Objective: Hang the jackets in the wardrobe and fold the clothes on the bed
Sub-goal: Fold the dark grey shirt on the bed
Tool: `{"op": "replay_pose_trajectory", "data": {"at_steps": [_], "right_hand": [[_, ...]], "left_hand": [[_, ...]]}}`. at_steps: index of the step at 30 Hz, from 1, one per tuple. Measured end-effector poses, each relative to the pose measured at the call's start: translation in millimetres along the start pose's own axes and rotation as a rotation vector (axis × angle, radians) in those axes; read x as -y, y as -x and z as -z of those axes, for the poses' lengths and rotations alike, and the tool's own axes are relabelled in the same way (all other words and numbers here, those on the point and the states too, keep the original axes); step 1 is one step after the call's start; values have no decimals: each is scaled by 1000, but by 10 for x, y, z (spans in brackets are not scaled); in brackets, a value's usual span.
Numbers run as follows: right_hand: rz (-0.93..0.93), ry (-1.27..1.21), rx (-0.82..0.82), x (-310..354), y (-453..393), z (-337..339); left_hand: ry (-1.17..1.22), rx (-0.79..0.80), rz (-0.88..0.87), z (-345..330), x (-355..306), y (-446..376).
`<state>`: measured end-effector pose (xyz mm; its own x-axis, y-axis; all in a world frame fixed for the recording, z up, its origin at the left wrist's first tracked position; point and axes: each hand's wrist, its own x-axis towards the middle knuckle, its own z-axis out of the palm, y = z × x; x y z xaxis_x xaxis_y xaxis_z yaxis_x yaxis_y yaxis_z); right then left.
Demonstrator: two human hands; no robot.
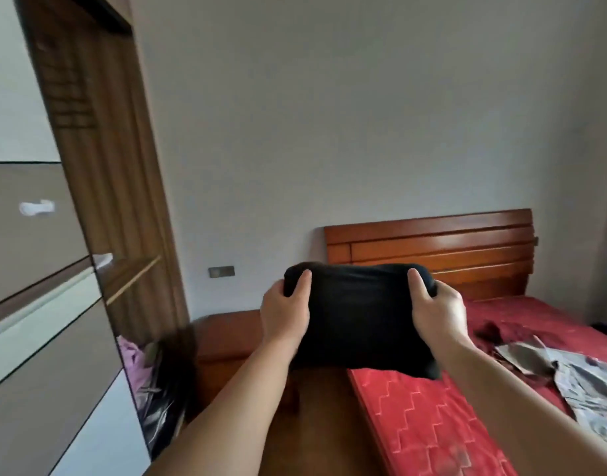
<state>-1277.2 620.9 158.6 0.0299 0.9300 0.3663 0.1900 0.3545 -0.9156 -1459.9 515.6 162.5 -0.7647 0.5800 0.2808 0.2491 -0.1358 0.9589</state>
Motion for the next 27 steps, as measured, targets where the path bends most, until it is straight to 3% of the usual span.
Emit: {"op": "replay_pose_trajectory", "data": {"at_steps": [7, 12, 19, 27], "right_hand": [[55, -45, 266, 510, 327, -2221], [85, -56, 412, 693, 450, -3331], [82, -65, 490, 618, 28, -4366], [63, -127, 560, 395, -1069, -5814]], "left_hand": [[-50, -287, -7, 1741, 528, -1098], [-77, -384, 46, 2500, 820, -1658], [-127, -446, 66, 2681, 1218, -2571], [-177, -585, 20, 2471, 1409, -4011]]}}
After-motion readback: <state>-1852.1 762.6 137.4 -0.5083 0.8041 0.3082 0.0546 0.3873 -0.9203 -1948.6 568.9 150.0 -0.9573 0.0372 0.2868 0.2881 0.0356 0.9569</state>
